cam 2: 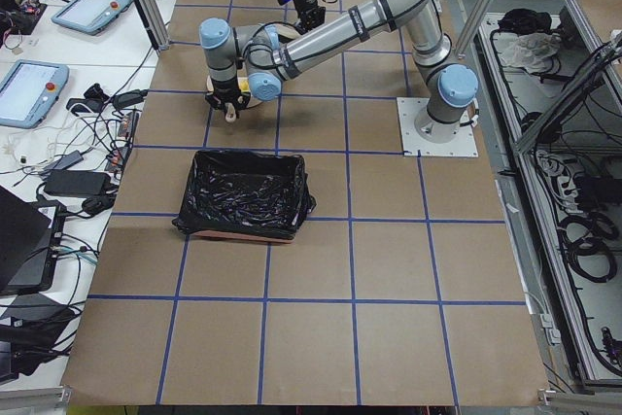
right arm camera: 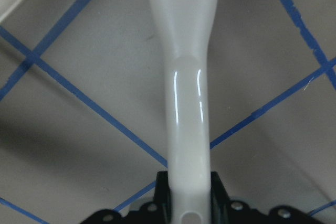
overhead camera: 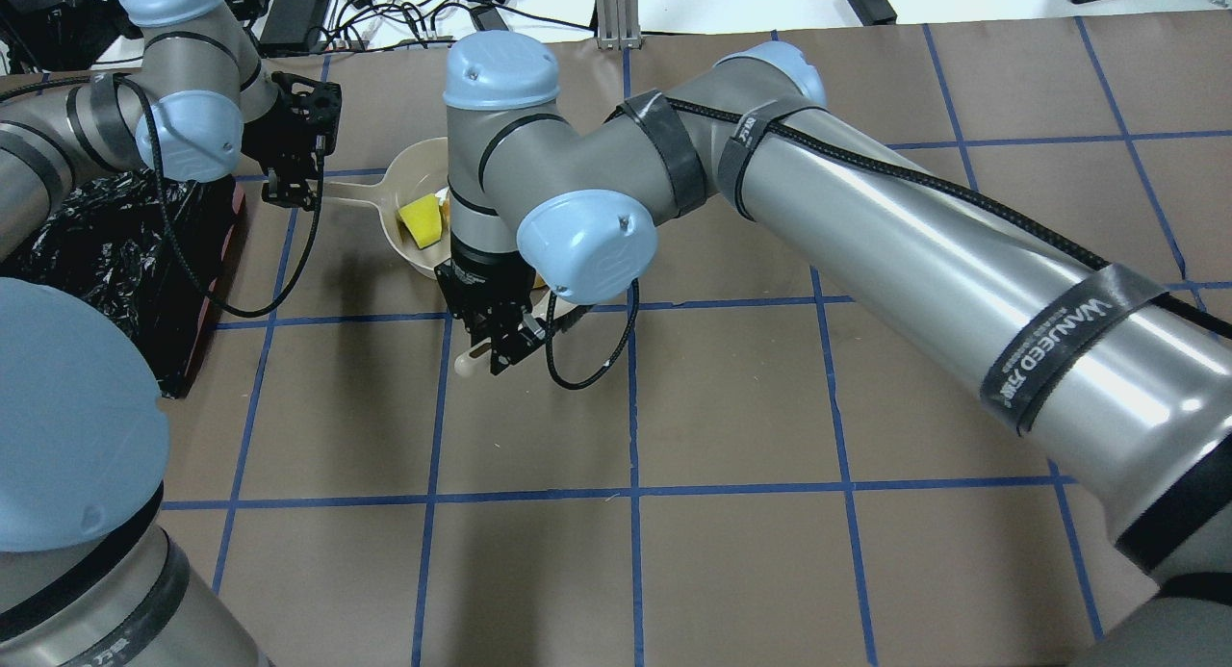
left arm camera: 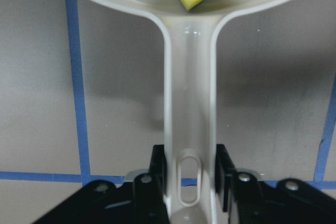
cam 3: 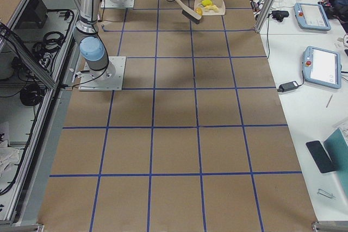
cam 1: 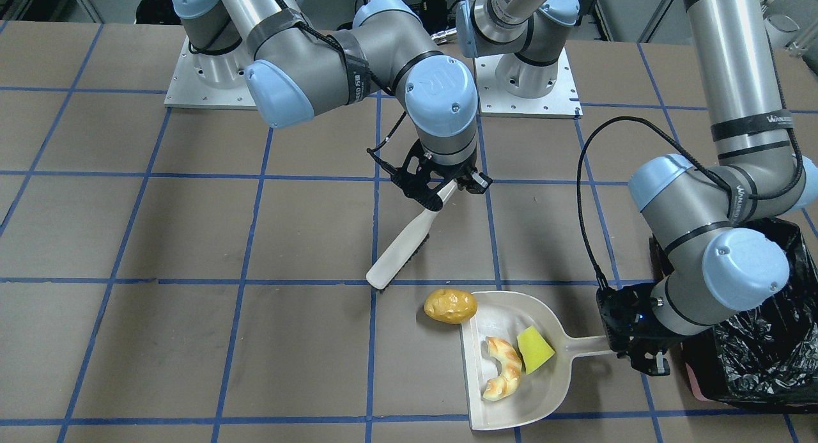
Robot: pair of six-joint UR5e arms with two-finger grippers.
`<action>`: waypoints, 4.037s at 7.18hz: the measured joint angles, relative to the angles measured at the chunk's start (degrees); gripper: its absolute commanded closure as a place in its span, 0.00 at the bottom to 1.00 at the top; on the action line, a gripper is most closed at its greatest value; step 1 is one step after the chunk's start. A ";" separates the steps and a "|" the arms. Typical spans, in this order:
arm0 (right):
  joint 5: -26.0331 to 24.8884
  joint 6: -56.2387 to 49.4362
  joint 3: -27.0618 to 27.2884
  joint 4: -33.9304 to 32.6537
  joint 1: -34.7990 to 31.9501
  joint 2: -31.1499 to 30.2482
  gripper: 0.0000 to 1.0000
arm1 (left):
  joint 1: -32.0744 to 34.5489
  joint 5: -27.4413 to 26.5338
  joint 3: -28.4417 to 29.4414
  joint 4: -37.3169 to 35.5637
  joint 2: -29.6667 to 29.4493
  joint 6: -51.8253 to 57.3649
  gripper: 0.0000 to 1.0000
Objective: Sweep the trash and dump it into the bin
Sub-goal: 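Sweep the brush with the right gripper toward the dustpan again, then push the brush with the right gripper into the dustpan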
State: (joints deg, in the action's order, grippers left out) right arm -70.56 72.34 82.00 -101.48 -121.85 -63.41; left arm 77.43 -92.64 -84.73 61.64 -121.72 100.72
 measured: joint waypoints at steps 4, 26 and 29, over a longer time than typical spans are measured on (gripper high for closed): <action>0.69 2.49 -0.04 -6.31 -2.84 3.90 1.00 | 0.00 0.07 0.00 -0.07 -0.12 0.01 0.66; 6.87 4.62 -13.23 -1.60 -1.59 4.74 1.00 | -1.07 2.69 0.00 -0.14 0.35 1.06 0.70; -1.28 -5.61 -12.36 6.57 3.75 1.46 1.00 | -1.23 3.41 0.00 -0.12 0.48 1.12 0.73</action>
State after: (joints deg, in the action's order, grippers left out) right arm -71.84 66.73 69.64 -94.90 -118.10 -61.94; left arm 76.21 -89.22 -84.73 61.52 -121.25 101.83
